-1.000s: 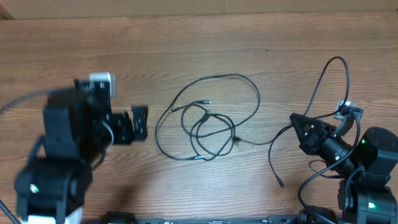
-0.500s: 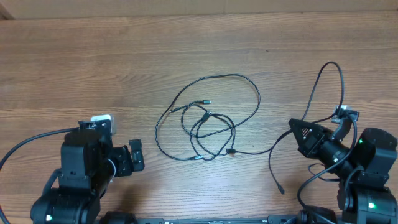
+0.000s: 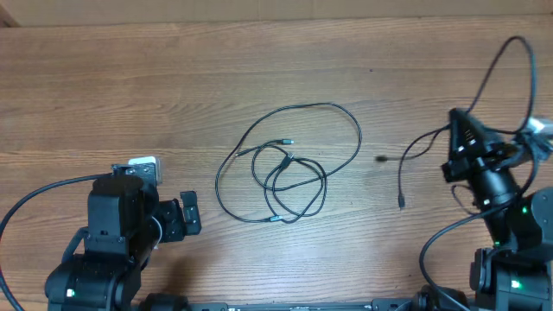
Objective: Untangle cables
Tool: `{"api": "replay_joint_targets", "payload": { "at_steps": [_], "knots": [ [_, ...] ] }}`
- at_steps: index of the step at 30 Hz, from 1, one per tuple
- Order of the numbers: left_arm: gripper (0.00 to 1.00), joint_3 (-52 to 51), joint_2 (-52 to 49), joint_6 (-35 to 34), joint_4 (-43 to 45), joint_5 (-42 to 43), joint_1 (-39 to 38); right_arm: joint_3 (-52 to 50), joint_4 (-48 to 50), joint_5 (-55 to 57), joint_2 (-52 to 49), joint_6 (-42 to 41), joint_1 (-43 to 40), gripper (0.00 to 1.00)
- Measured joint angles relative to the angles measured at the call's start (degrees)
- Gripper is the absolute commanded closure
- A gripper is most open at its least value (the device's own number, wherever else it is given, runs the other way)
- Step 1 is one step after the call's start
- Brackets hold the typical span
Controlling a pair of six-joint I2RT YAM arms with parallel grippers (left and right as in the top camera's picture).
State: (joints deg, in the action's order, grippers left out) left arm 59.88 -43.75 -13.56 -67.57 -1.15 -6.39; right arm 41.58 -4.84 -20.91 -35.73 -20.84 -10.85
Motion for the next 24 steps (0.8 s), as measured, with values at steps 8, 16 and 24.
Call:
{"api": "replay_joint_targets", "payload": {
  "at_steps": [8, 16, 24],
  "knots": [
    [0.01, -0.02, -0.04, 0.0, 0.0, 0.0, 0.0, 0.0, 3.56, 25.05, -2.29, 13.31, 0.02, 0.96],
    [0.0, -0.15, -0.04, 0.0, -0.04, 0.0, 0.0, 0.0, 14.4, 52.28, -20.11, 20.57, -2.93, 0.96],
    [0.01, -0.31, -0.04, 0.0, -0.04, 0.0, 0.0, 0.9, 29.59, 59.47, -40.35, 31.15, -14.69, 0.96]
  ]
}}
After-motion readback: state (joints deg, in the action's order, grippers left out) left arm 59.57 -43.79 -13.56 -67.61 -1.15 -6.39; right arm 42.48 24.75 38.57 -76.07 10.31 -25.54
